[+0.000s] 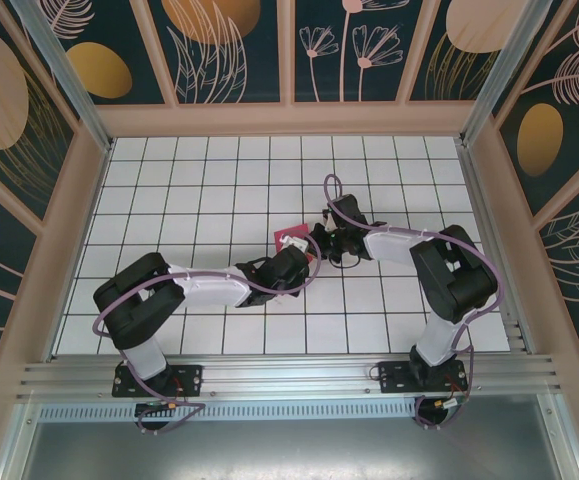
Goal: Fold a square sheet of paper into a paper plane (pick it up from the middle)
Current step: Fourth fold the wing at the center of the table.
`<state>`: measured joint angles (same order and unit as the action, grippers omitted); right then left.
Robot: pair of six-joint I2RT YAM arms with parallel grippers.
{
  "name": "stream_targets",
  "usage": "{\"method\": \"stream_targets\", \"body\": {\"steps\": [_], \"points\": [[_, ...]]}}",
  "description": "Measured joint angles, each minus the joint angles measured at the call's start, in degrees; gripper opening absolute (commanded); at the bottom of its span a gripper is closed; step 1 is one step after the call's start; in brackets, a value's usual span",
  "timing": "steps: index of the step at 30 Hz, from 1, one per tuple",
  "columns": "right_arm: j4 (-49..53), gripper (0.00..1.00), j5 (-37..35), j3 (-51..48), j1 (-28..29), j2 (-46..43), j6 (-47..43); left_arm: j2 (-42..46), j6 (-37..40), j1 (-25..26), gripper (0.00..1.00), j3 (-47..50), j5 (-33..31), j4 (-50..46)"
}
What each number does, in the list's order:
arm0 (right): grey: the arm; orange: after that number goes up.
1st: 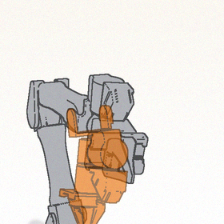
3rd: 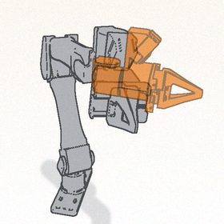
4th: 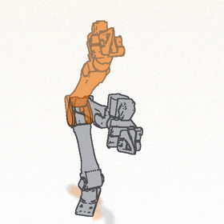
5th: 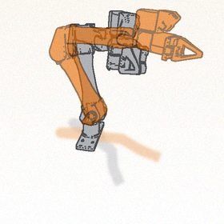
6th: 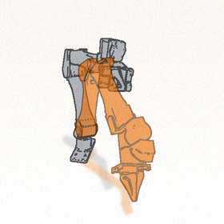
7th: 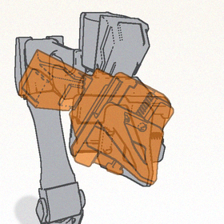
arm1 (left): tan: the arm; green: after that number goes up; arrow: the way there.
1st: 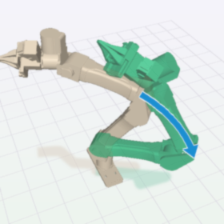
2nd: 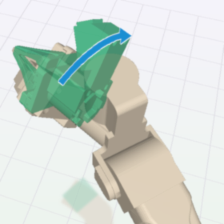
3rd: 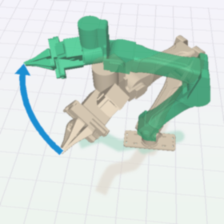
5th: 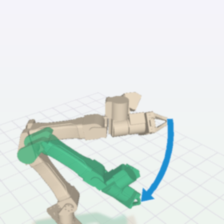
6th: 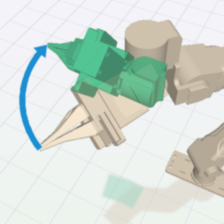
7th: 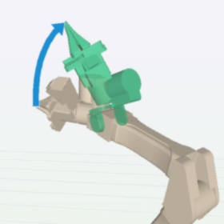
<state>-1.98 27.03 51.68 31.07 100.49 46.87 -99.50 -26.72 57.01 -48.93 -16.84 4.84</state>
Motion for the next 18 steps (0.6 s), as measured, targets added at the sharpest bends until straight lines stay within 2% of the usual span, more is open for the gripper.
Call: {"method": "stream_targets", "body": {"steps": [4, 9, 13, 18], "points": [[0.0, 0.11, -0.02, 0.0, 0.0, 0.0, 0.0, 0.0, -0.52, 0.0, 0.0, 0.24, 0.0, 0.55], [0.46, 0.25, -0.02, 0.02, 0.0, -0.63, -0.98, 0.0, -1.44, 0.0, 0.0, 2.43, 0.04, 2.91], [1.31, 0.3, -0.04, 0.02, -0.22, -2.64, -2.38, 0.59, -2.51, -0.35, 0.0, 4.57, 0.83, 5.22], [2.36, 0.33, -0.39, -0.09, -1.77, -6.84, -4.13, 4.04, -4.22, -2.27, 0.0, 8.28, 4.98, 10.25]]}}
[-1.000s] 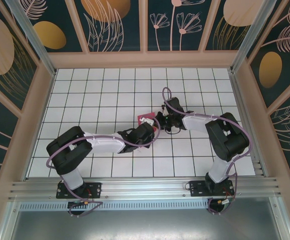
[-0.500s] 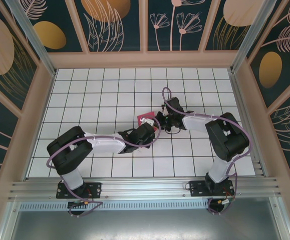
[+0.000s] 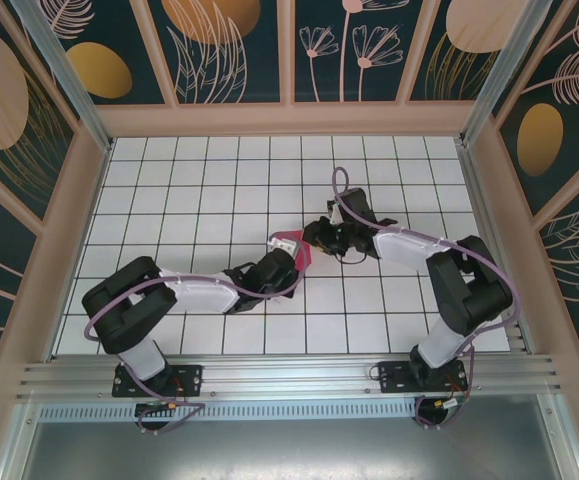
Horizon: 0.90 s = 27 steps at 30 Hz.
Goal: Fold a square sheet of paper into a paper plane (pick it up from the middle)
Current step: Fourth fold the wing at the center of the table.
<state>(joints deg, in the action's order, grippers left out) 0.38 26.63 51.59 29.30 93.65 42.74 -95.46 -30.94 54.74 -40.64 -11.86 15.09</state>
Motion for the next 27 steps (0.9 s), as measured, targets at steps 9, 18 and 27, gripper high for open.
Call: {"method": "stream_targets", "body": {"steps": [9, 18, 27], "points": [[-0.13, 0.25, 1.14, -2.62, -2.99, -5.09, -3.08, 3.39, -4.31, -5.88, 0.0, 7.48, 9.97, 11.39], [-0.5, 0.17, 4.55, -2.54, -0.92, -1.66, -5.49, 2.62, -9.4, -8.57, 0.0, 12.13, 18.05, 22.45], [-0.13, 0.1, 4.87, 0.2, 0.39, 4.02, -6.88, 2.16, -14.34, -10.4, 0.0, 17.0, 19.61, 29.75]]}}
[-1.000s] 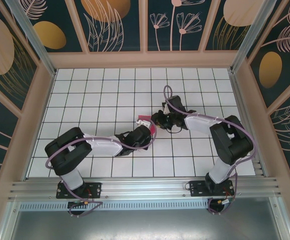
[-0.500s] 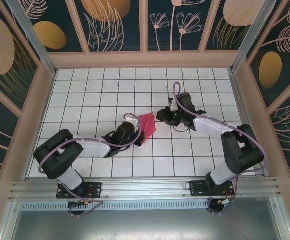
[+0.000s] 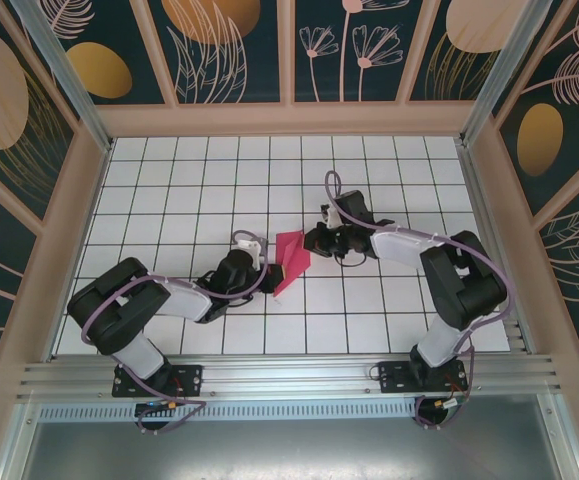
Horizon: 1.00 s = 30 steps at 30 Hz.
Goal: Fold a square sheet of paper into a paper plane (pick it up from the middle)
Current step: Fourth fold the wing at the center of the table.
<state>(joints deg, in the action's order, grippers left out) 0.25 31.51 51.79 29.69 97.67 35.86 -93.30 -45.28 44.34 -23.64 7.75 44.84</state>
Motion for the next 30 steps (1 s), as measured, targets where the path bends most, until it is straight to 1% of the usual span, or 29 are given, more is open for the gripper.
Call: {"method": "stream_targets", "body": {"steps": [7, 13, 30], "points": [[0.07, 0.1, -0.04, 1.01, 1.05, 5.29, -0.24, -1.27, -2.64, -0.2, 0.0, 1.16, 0.5, 4.04], [1.14, 0.09, -2.01, 1.22, 1.07, 7.82, -1.46, -2.1, -3.52, -0.9, 0.0, 1.2, 0.59, 4.63], [2.97, 0.09, -3.21, 2.8, 1.16, 8.5, -4.07, -3.23, -3.89, -1.7, 0.0, 1.31, -1.79, 3.76]]}}
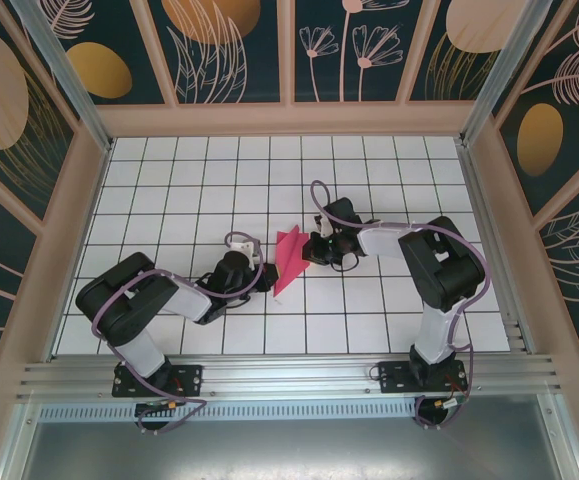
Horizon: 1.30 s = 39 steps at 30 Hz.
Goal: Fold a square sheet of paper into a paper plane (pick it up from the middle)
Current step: Fourth fold the wing at the center of the table.
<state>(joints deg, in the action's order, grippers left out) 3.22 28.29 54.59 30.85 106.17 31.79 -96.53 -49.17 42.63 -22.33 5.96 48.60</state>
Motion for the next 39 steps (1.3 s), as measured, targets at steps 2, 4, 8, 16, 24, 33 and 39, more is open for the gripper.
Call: {"method": "stream_targets", "body": {"steps": [2, 4, 8, 16, 24, 33, 39], "points": [[0.11, 0.09, 0.0, 0.22, 0.0, 0.13, 0.02, -0.31, -0.02, 0.0, 0.0, 0.0, -0.22, 0.02], [0.28, 0.09, -0.02, 0.37, 0.22, 0.17, 0.0, -0.63, -0.04, 0.0, 0.0, 0.0, -0.44, 0.02], [0.26, 0.09, -0.48, 0.48, 0.63, 0.17, 0.02, -1.99, -0.02, 0.0, 0.0, -0.61, -0.61, -0.15], [0.57, 0.09, -1.01, 1.11, 0.79, 0.52, 0.0, -2.69, -0.02, 0.0, 0.0, -1.25, -0.66, -0.46], [1.86, 0.09, -2.64, 1.95, 1.2, 0.57, -0.46, -0.66, 0.04, 0.0, 0.0, -1.22, -1.97, -2.29], [2.23, 0.09, -2.78, 2.36, 1.2, 0.76, -0.48, -0.55, 0.0, 0.0, 0.0, -1.22, -2.32, -2.36], [2.27, 0.1, -2.78, 2.38, 1.2, 0.79, -1.11, -0.55, 0.04, 0.0, 0.0, -1.27, -2.91, -3.45]]}}
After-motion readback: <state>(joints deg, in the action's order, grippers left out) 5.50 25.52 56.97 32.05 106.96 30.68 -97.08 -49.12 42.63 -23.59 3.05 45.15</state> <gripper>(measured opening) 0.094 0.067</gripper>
